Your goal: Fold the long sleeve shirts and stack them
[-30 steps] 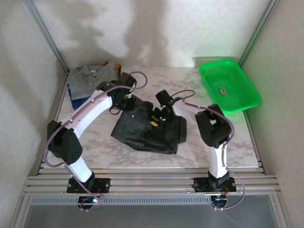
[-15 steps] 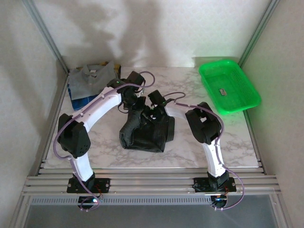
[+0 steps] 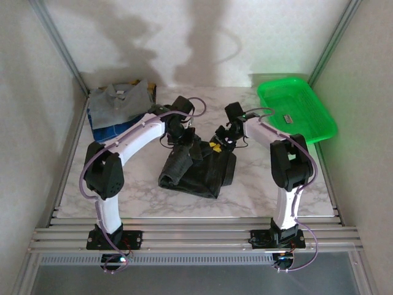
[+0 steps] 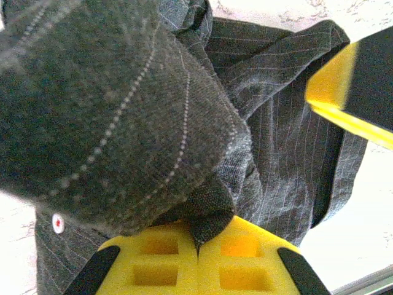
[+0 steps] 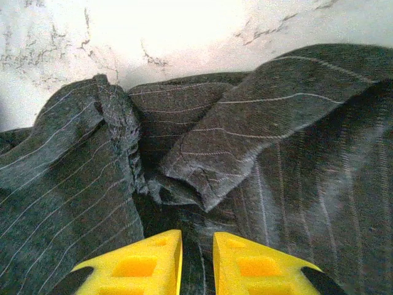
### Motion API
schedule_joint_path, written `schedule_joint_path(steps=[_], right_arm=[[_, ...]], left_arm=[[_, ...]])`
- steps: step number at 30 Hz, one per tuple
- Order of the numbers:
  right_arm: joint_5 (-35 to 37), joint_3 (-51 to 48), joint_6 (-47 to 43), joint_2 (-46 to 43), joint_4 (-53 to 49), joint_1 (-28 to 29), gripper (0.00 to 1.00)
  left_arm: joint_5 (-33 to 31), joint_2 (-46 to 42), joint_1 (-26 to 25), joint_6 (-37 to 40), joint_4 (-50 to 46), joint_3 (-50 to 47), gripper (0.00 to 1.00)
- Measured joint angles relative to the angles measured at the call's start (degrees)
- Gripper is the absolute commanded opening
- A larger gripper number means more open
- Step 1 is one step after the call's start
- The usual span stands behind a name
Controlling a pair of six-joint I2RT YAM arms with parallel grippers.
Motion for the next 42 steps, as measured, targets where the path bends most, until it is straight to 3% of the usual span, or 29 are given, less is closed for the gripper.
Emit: schedule_joint_path(steps=[6, 13, 34, 36, 39, 42], right_arm=[[8.4, -1.4, -8.2, -1.9, -7.9, -0.5, 0.23], [14.1, -9.5, -12.0, -2.4, -9.6, -0.6, 0.22], [12.4, -13.9, -12.5, -3.6, -6.0, -2.1, 0.21], [12.2, -14.0, -12.5, -3.6, -6.0, -2.2, 0.22], [11.3, -14.5, -12.2, -3.9, -5.3, -2.6, 0.32], [10.7, -15.5, -11.7, -5.0, -4.8, -4.3, 0.37]], left_arm=[[0.2, 2.4, -2.1, -0.5, 0.0, 2.3, 0.0], [0.3, 5.8, -4.7, -1.7, -0.2, 5.5, 0.0], [6.3, 11.0, -13.6, -9.1, 5.7, 8.7, 0.0], [7.0, 11.8, -13.9, -9.7, 6.9, 8.7, 0.02], [7.9, 13.1, -14.3, -10.7, 8.1, 8.6, 0.15], [8.6, 14.0, -14.4, -11.7, 9.4, 8.5, 0.41]])
